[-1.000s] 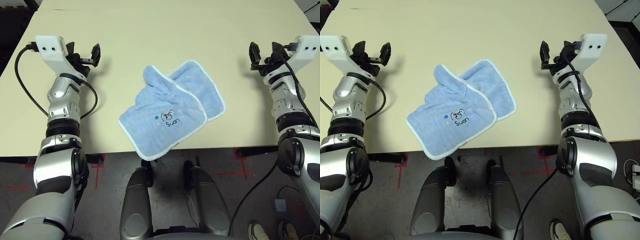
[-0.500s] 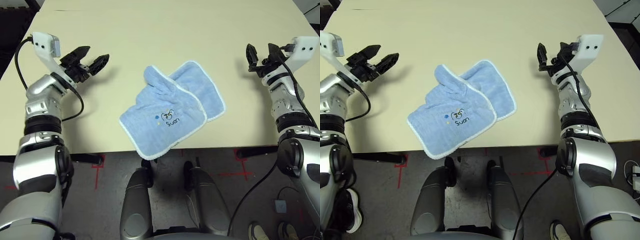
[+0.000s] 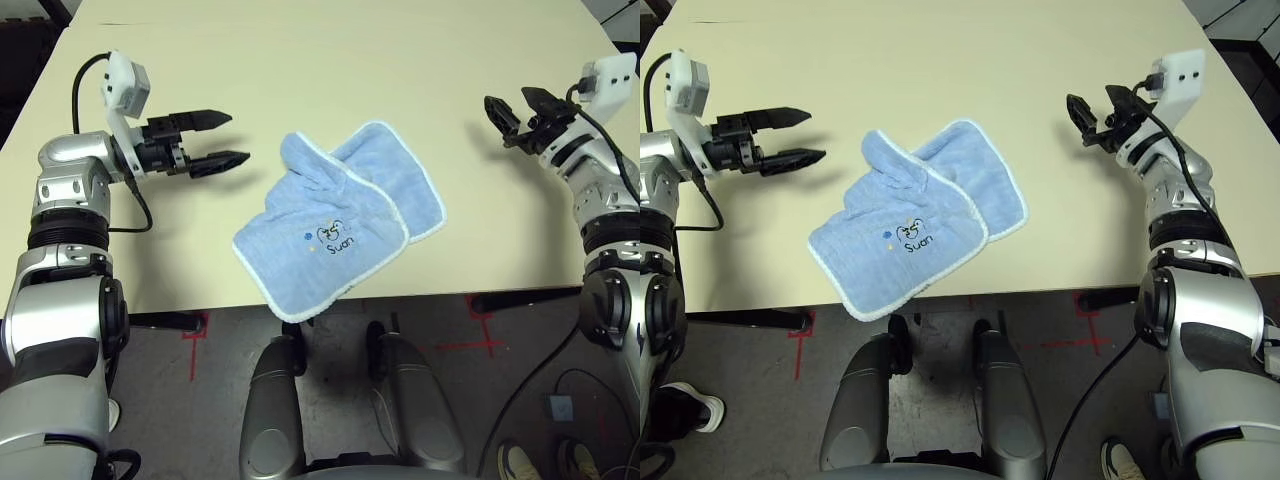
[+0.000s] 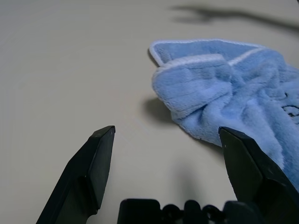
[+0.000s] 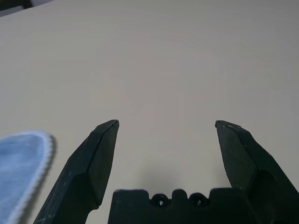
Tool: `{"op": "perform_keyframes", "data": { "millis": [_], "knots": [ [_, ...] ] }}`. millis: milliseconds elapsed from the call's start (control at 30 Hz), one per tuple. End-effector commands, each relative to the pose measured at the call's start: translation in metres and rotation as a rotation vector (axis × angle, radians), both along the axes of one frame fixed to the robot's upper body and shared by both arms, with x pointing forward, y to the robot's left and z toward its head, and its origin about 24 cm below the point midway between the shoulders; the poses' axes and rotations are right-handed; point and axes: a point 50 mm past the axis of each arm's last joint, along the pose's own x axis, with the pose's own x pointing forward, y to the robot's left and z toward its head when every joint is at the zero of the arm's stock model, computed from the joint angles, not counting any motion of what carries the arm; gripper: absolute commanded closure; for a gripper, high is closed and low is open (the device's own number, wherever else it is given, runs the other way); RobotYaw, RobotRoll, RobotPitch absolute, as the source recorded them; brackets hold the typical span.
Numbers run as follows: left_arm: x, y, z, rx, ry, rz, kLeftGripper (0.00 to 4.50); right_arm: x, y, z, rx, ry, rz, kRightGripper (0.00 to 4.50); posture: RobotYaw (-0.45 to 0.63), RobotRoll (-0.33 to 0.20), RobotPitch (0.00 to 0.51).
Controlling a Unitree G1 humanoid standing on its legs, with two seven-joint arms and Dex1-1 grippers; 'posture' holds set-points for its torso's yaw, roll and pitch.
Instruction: Fold the towel and set it aside.
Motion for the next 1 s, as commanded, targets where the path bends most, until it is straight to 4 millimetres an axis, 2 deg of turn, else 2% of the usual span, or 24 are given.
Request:
{"op": "perform_keyframes", "data": {
  "millis": [33, 133, 233, 433, 667, 1000],
  "knots": [
    [-0.004, 0.002, -0.001, 0.040, -0.011, -0.011, 0.02, 0.001, 0.007, 0.004, -0.062, 0.049, 0.076, 0.00, 0.00, 0.000, 0.340],
    [-0.006, 0.002, 0.000, 0.049, -0.025, -0.023, 0.02, 0.003, 0.019, 0.009, -0.183, 0.126, 0.184, 0.00, 0.01, 0.000, 0.337],
    [-0.007, 0.001, 0.001, 0.052, -0.035, -0.026, 0.02, 0.002, 0.028, 0.006, -0.313, 0.255, 0.281, 0.00, 0.01, 0.000, 0.333],
    [-0.007, -0.002, 0.001, 0.031, -0.046, -0.024, 0.02, 0.009, 0.051, 0.006, -0.428, 0.362, 0.321, 0.00, 0.02, 0.000, 0.337],
    [-0.008, -0.006, 0.001, 0.008, -0.044, -0.018, 0.02, 0.019, 0.078, 0.005, -0.463, 0.318, 0.287, 0.00, 0.04, 0.000, 0.354],
    [-0.015, -0.005, -0.002, -0.047, -0.060, 0.048, 0.02, 0.024, 0.086, 0.010, -0.431, 0.210, 0.200, 0.00, 0.06, 0.000, 0.392]
  ]
}}
